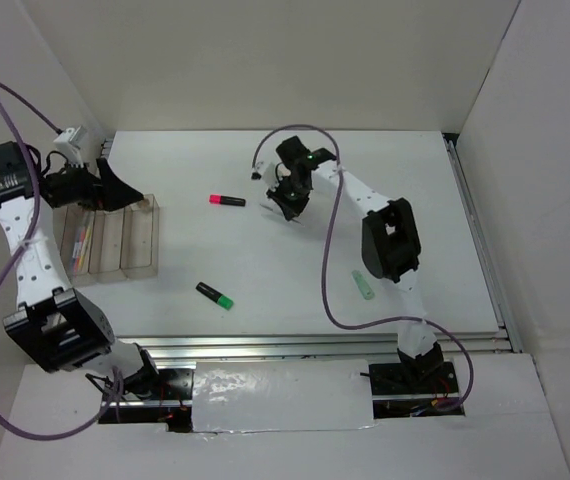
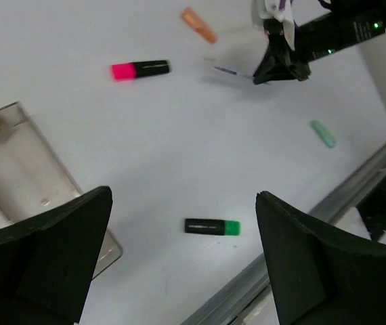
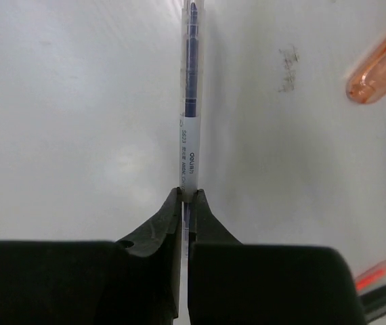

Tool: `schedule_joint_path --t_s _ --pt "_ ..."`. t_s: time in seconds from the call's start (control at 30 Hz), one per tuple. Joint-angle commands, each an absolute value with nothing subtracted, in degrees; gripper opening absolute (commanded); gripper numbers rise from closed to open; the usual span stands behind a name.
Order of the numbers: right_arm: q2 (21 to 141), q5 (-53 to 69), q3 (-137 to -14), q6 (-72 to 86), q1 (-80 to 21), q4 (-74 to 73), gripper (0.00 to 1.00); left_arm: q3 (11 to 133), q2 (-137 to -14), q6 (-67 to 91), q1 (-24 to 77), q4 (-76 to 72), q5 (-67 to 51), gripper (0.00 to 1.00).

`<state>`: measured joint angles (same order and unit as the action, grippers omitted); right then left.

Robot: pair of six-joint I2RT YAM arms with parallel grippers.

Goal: Sort the stationery into containers
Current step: Pick up the pen from the center of the board, then place the pen in the storage box.

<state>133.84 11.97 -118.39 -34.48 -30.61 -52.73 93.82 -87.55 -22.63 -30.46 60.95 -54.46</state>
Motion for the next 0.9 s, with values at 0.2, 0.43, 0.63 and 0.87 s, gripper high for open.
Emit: schedule_joint_path --t_s 0.2,0.43,0.63,0.87 --pt "104.26 42.43 -110.67 -4.68 -27.51 -40.45 0.00 59.80 -61.03 29.15 -13.13 -4.46 -60.26 0.99" --pt "94.66 51.76 -100.65 12.56 -27.68 -22.95 0.00 62.58 -63.28 32.67 9.31 -10.58 -47.01 0.94" --pt "92.38 56.77 -96.07 18.19 -27.86 -17.41 0.00 63.11 -68.55 48.67 9.40 -23.45 -48.43 0.86" --pt "92.46 59.59 -94.57 20.39 -29.09 -14.33 0.00 64.07 -71.89 49.74 9.32 -23.90 -46.06 0.75"
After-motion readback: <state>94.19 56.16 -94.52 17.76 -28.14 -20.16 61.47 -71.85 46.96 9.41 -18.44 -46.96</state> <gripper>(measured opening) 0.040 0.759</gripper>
